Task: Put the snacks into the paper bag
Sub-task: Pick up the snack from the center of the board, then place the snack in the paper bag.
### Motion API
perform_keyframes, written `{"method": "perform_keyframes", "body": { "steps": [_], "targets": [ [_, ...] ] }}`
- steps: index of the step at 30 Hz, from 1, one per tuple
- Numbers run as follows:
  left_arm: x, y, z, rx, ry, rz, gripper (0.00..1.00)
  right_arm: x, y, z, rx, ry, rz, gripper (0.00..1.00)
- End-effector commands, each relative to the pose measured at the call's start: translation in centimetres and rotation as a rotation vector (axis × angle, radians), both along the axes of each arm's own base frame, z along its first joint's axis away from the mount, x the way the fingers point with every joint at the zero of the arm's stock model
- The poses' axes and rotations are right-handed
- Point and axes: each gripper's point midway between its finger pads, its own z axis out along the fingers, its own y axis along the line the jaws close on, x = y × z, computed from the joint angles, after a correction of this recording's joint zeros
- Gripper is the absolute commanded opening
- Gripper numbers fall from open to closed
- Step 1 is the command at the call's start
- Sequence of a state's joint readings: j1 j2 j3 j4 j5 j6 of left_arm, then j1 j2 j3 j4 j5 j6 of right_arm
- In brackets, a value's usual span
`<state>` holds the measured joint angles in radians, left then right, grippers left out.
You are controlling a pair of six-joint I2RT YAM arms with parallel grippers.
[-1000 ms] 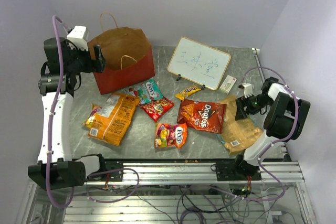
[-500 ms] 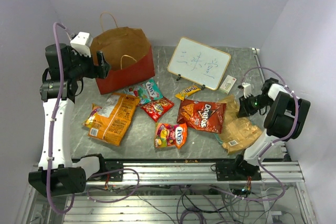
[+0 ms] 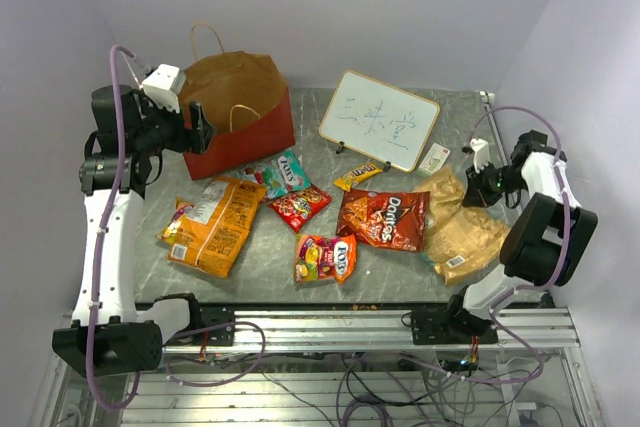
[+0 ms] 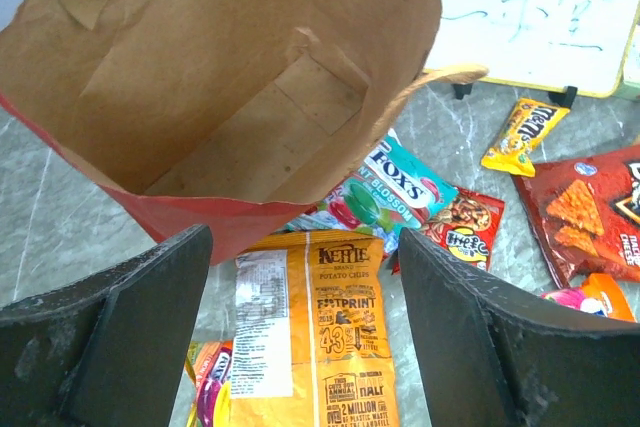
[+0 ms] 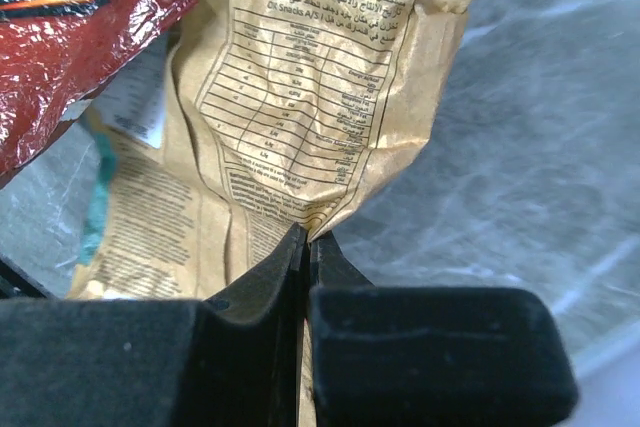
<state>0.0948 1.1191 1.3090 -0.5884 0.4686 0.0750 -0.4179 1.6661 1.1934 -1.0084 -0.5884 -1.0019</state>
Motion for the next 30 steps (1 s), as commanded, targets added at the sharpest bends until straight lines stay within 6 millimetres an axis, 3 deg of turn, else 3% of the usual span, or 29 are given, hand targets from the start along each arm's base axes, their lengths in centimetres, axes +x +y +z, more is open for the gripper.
{"method": "perform_keyframes", "body": {
  "steps": [1, 7, 14, 19, 24, 30],
  "targets": [
    [-0.5, -2.0, 0.8, 0.032, -0.037, -0.097, 0.85, 1.3, -0.2, 5.6, -0.048, -0.166, 0.043, 0.00],
    [-0.9, -3.4, 0.5, 0.052, -0.048, -0.149, 0.84, 2.6, 0.7, 11.3, -0.083, -0.342, 0.096, 0.00],
    [-1.7, -4.2, 1.8, 0.070, -0.107, -0.216, 0.82, 4.2, 4.7, 17.1, -0.050, -0.525, 0.187, 0.00],
    [-2.7, -5.1, 2.5, 0.075, -0.131, -0.284, 0.81, 4.5, 10.2, 19.4, -0.011, -0.597, 0.304, 0.00],
    [-4.2, -7.3, 3.3, 0.083, -0.153, -0.412, 0.81, 4.0, 16.6, 22.1, 0.081, -0.692, 0.458, 0.00],
    [-4.9, -9.5, 4.0, 0.070, -0.145, -0.537, 0.82, 3.2, 22.8, 24.1, 0.181, -0.771, 0.603, 0.00]
  ]
}}
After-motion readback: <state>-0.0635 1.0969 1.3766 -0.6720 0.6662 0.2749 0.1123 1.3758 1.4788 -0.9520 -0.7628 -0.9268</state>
